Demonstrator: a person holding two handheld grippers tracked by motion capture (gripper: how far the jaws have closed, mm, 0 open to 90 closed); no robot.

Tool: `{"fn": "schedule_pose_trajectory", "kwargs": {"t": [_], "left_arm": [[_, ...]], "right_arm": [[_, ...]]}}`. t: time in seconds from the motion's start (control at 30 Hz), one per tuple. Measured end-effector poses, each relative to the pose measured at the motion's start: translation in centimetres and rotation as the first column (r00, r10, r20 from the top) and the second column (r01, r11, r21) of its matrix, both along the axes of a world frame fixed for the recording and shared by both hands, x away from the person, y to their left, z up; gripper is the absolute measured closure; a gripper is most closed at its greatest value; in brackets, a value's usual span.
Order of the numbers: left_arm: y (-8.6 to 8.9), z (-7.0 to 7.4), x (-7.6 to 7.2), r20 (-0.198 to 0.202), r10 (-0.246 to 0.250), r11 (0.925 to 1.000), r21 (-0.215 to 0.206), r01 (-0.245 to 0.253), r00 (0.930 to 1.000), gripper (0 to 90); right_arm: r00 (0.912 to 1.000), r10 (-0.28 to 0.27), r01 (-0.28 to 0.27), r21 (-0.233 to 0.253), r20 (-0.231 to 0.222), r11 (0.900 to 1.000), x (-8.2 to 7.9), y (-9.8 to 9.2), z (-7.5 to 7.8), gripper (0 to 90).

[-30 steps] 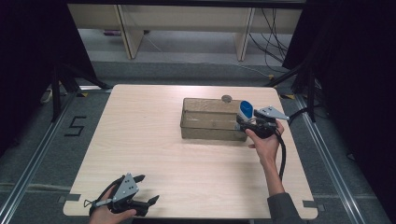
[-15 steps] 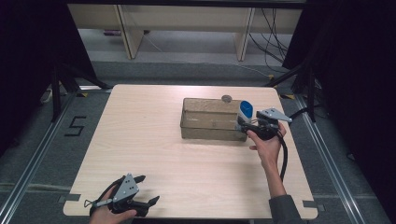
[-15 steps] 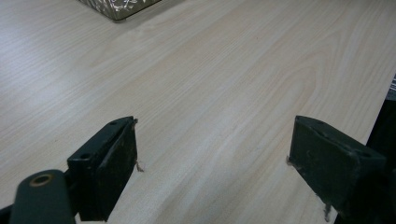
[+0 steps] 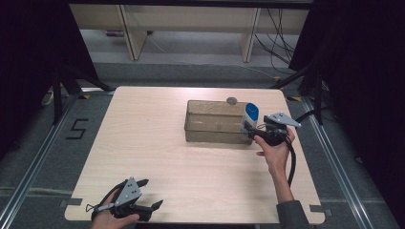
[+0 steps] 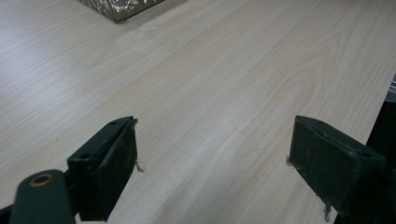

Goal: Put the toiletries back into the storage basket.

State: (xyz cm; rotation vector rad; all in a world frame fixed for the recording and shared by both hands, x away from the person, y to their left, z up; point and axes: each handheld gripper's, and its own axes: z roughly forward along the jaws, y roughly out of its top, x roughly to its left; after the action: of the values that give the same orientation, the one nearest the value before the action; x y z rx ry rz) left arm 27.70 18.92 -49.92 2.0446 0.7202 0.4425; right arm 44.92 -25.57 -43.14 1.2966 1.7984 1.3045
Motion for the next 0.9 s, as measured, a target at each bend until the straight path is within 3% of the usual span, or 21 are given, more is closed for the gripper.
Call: {"fn": "schedule_pose_trajectory", "kwargs": {"t": [0.07,0.13,0.27,0.47,0.6,0.67,0.83,0.87,0.9], "left_arm": [[0.0,0.0,0.0,0.0,0.001,1.0,0.0,-0.001,1.0,14.7],[0.0,0.0,0.0,0.001,0.002,1.0,-0.001,-0.002,1.0,14.7],[0.0,0.0,0.0,0.002,0.002,1.0,-0.006,-0.002,1.0,14.7],[0.1,0.1,0.0,0.004,0.002,1.0,-0.003,-0.002,1.0,14.7],[0.1,0.1,0.0,0.009,0.008,1.0,0.001,-0.008,0.9999,14.7],[0.1,0.1,0.0,0.007,0.006,1.0,-0.002,-0.006,1.0,14.7],[0.1,0.1,0.0,0.007,0.006,1.0,-0.003,-0.006,1.0,14.7],[0.1,0.1,0.0,0.007,0.006,1.0,-0.003,-0.006,1.0,14.7],[0.1,0.1,0.0,0.007,0.005,1.0,-0.003,-0.005,1.0,14.7]], "right_arm": [[1.0,-0.005,0.005,-0.009,0.008,1.0,-0.1,0.0,0.0,17.8],[0.9999,-0.01,0.01,0.014,-0.006,1.0,-0.5,0.0,0.3,17.8],[0.9998,0.001,-0.001,-0.013,0.022,1.0,-0.7,-0.1,0.3,17.8],[0.9999,0.003,-0.003,0.018,0.011,1.0,-1.4,0.3,0.8,17.7],[0.9997,0.013,-0.013,0.003,0.02,1.0,-1.8,0.7,0.9,17.7],[0.9999,0.012,-0.012,0.01,0.006,1.0,-2.0,0.9,0.9,17.5],[0.9991,0.023,-0.024,0.006,0.035,1.0,-2.5,0.9,1.2,17.4],[0.9998,0.016,-0.016,0.027,0.014,1.0,-2.8,1.1,1.2,17.4],[0.9994,0.024,-0.025,0.019,0.026,1.0,-2.8,1.1,1.2,17.4]]}}
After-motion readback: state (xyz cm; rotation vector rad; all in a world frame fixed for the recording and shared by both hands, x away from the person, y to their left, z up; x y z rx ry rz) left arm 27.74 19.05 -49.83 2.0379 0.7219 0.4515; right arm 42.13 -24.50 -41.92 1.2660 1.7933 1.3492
